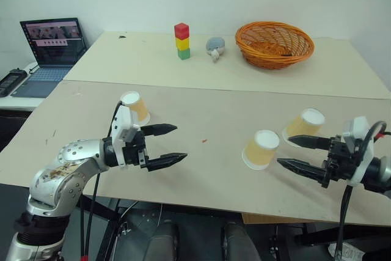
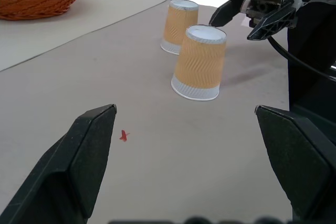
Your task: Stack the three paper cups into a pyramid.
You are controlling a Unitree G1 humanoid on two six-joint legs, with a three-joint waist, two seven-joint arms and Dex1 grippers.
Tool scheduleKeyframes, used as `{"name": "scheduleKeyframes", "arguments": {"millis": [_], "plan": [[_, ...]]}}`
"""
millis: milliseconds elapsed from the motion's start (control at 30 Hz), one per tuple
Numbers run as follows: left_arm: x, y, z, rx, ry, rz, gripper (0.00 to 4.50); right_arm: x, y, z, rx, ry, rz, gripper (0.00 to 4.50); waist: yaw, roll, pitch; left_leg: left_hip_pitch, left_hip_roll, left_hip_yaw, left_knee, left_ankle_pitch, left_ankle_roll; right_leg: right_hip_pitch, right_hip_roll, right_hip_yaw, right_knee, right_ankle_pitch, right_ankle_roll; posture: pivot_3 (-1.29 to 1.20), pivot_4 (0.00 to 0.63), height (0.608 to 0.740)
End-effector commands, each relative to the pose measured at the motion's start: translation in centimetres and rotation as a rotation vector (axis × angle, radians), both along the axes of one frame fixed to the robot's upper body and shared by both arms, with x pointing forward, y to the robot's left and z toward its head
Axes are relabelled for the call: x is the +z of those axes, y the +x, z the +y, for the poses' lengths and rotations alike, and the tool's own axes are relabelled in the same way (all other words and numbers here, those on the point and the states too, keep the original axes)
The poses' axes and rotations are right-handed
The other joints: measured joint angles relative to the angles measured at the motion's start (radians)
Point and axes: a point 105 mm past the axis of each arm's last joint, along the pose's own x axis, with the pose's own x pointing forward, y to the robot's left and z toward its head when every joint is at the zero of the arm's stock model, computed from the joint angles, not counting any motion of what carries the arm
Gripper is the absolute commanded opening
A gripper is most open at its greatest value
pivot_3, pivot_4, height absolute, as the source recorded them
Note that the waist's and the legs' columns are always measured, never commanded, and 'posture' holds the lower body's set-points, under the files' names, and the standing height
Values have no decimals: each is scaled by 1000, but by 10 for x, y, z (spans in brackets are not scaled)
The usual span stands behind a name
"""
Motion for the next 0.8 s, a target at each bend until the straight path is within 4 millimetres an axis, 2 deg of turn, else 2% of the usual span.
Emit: {"name": "scheduleKeyframes", "arguments": {"millis": [33, 233, 667, 700, 733, 800], "plan": [[11, 0, -3, -7, -5, -45, 4500, 2, 10, 11, 44, 2, -52, 4480, -4, 0, 0, 0, 0, 0, 0, 0, 0, 0, 0, 0, 0, 0, 0, 0, 150, 638], [12, 0, -1, 12, -17, -37, 4500, 2, 20, 22, 95, 19, -60, 4480, -10, 0, 2, 0, 0, 0, 0, 0, 0, 0, -1, 1, 0, 0, 0, 0, 150, 638], [11, -8, 5, 82, -55, 18, 4500, -3, 43, 30, 148, 18, -62, 4480, -11, 0, 3, 1, 0, -1, 0, 0, 0, 0, -1, 1, 1, 0, 0, 0, 150, 638], [11, -9, 6, 90, -58, 25, 4500, -1, 45, 31, 150, 23, -74, 4085, -11, 0, 3, 1, 0, -1, 0, 0, 0, -1, -1, 1, 1, 0, 0, 0, 150, 638], [10, -10, 7, 96, -59, 31, 4500, -1, 46, 32, 151, 26, -82, 3956, -11, 0, 3, 1, 0, -1, 0, 0, 0, 0, -1, 1, 1, 0, 0, 0, 150, 638], [9, -12, 11, 111, -68, 55, 4500, 2, 50, 33, 151, 44, -87, 3366, -12, 0, 4, 1, 0, -1, 0, 0, 0, -1, -1, 2, 2, 0, 0, 0, 150, 638]]}}
